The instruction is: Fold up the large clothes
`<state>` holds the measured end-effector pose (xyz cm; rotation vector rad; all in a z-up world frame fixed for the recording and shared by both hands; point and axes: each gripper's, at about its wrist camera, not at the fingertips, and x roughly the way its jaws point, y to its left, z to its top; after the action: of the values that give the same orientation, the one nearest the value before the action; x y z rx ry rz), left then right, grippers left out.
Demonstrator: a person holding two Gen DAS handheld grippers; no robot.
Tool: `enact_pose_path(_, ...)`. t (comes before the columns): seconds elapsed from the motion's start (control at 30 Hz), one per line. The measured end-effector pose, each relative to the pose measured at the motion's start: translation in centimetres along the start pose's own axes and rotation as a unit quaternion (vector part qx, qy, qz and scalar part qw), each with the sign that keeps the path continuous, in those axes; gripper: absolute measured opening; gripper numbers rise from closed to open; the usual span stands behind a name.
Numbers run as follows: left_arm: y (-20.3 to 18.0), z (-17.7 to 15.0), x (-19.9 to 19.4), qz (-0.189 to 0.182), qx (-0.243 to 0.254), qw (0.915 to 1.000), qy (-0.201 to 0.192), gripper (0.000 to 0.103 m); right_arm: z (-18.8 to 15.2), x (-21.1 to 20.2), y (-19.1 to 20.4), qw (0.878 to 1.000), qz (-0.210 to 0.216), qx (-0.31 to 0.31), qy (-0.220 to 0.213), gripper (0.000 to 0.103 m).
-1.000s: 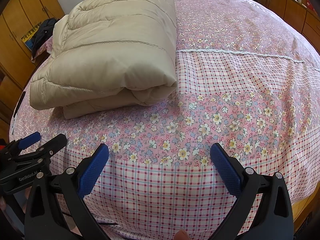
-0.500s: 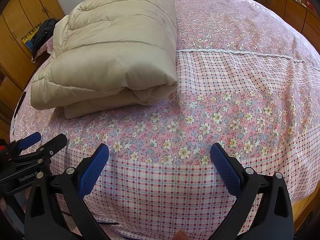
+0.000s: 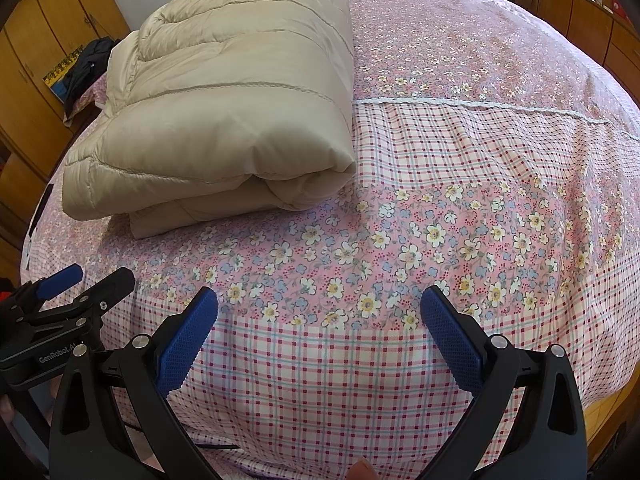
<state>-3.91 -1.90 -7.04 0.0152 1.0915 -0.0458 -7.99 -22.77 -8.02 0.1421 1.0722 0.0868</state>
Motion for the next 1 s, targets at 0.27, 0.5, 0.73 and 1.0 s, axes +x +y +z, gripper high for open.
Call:
enact_pose_path(0.27,0.1,0.0,-0.1,-0.001,0.001,1.0,0.0,0.099,0.2,0.0,0.1,1.0,0.001,-0.002,0.0,0.097)
enact_pose_path(0.5,0.1,0.1,-0.3,-0.003,0.001,1.0,-0.001,0.099,-0.1,-0.2,1.0,1.0,0.003,-0.005,-0.003,0.097)
enact_pose_path(0.73,-0.2,0.0,-1.1,-0.008,0.003,1.0,-0.003,0.099,-0.3,-1.2,2.3,1.0,0.002,-0.006,-0.006,0.097)
enact_pose_path(1.0,-0.4,-0.5,-1.7,-0.014,0.009,0.9999,0.003,0.099,-0.8,-2.3,3.0,1.0,0.005,-0.001,-0.011,0.097)
